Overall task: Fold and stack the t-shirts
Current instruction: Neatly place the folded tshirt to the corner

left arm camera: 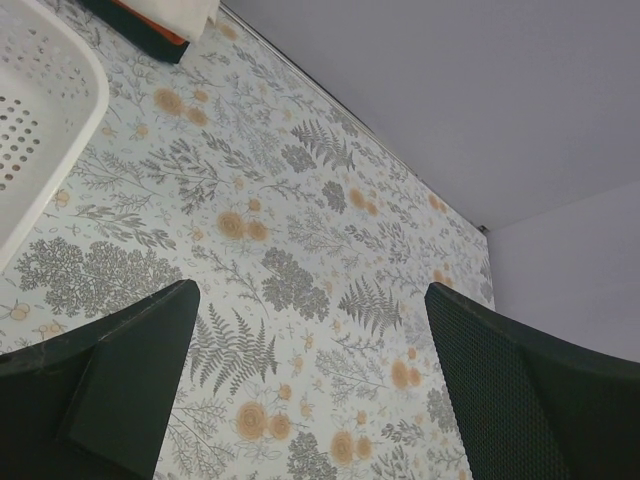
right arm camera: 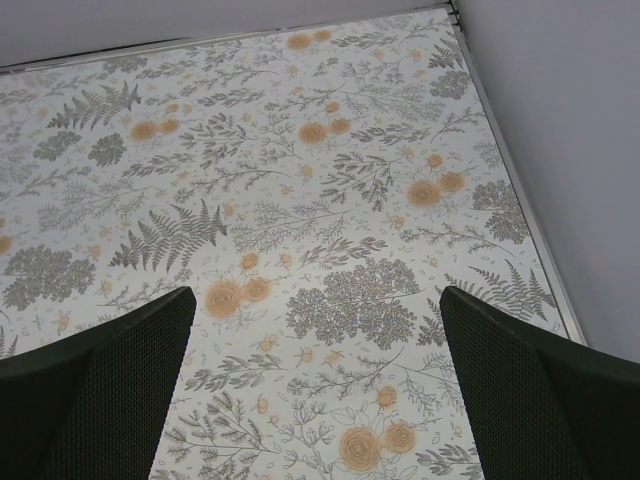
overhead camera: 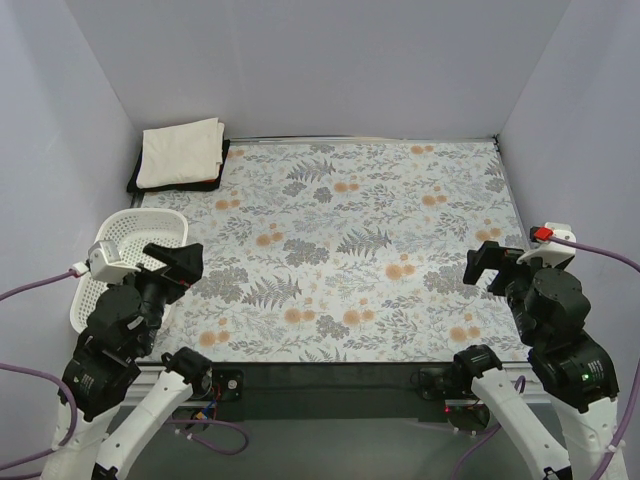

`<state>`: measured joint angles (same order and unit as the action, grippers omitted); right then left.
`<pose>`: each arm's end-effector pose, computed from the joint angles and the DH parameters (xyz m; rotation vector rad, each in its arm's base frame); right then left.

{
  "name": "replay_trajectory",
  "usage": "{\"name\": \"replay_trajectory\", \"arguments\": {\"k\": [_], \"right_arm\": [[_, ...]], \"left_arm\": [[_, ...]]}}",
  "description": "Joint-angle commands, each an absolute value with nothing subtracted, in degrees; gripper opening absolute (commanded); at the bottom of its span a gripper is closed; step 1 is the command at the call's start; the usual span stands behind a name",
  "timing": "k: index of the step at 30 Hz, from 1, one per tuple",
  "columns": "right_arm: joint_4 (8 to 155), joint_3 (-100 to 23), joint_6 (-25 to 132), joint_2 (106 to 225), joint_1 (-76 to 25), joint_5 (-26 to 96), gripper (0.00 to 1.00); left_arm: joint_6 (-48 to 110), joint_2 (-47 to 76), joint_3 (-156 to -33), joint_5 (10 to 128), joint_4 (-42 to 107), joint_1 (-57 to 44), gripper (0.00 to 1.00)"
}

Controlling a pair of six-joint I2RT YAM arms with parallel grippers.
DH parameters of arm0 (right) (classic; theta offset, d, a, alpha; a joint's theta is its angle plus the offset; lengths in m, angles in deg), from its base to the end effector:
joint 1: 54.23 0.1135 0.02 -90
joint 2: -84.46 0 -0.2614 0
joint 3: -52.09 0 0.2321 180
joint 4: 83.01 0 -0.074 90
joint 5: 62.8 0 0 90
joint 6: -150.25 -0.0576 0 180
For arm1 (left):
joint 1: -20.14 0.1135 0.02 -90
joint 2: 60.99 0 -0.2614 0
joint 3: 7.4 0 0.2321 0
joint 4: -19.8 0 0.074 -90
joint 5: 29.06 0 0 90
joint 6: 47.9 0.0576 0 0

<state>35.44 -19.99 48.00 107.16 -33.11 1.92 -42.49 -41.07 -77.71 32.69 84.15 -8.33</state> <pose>0.0585 -0.0038 0.3640 0.1790 1.7536 0.0294 0.0510 0.0033 0.3513 -1.1952 1.4660 -0.9528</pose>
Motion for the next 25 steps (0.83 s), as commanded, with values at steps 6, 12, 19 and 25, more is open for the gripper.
{"name": "replay_trajectory", "arguments": {"k": [6,12,19,25], "right_arm": [[41.05,-18.09,50.67,103.89,-32.79,1.71,0.98],[41.93,-16.77,50.41,102.66,-32.87,2.24,0.98],[42.89,-16.51,51.03,103.18,-32.79,3.03,0.98],[46.06,-15.54,51.20,103.97,-32.87,4.44,0.98]], "left_arm": [[-43.24,-41.48,-73.80,28.43,82.69,-8.43,0.90],[-44.47,-42.19,-69.06,27.27,76.98,-8.43,0.90],[-43.42,-41.75,-67.82,25.52,74.43,-8.43,0.90],[-41.57,-41.05,-67.82,24.90,72.84,-8.43,0.90]]}}
